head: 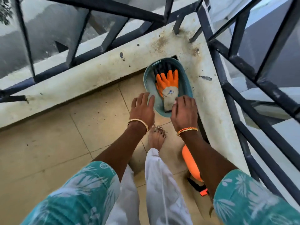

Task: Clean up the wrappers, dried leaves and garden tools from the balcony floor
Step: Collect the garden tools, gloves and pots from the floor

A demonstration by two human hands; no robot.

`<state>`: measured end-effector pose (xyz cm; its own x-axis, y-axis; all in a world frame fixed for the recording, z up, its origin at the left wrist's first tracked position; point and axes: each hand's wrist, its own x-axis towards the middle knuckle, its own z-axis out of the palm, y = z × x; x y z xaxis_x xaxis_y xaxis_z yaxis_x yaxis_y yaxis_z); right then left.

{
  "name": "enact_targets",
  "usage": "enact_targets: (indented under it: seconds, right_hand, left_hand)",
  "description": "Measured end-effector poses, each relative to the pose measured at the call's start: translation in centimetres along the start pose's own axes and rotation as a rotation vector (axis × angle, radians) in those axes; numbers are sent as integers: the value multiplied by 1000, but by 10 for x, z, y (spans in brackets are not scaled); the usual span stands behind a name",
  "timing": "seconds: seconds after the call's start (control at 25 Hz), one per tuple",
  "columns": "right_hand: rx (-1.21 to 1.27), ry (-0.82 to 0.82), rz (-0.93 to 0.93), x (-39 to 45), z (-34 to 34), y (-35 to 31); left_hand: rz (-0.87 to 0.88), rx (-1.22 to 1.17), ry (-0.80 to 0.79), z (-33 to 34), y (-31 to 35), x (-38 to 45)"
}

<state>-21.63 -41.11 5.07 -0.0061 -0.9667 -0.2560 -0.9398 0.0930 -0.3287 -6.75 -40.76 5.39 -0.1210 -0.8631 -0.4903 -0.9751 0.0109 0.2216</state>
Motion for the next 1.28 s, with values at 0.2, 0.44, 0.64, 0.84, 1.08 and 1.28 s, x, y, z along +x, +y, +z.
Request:
enact_targets:
  seconds: [0.2,0.44,0.64,0.84,1.08,1.28]
  right_hand:
    - [-7,80,-68,-49,-42,-46]
    - [-128,-54,-319,-156,-50,-101]
    - [-198,-58,-440,-265,-87,-149]
    - [-206,-96,-700,-376,-152,-206]
    - [-228,-189,-1090,-487,-202,-281]
    - [-281,-249,-1427,-539,-198,-319]
  left_hand:
    - [-220,-18,-2,-22,-5,-97]
    - [-380,-54,121,-15,-24,-228]
    - [-520,-151,162,-29,-39,-363]
    - [-748,-214,126,-67,-29,-516]
    - [-1104,-344,187,-89,-1,-665]
    - [-1386,-428,324,-93,-5,-718]
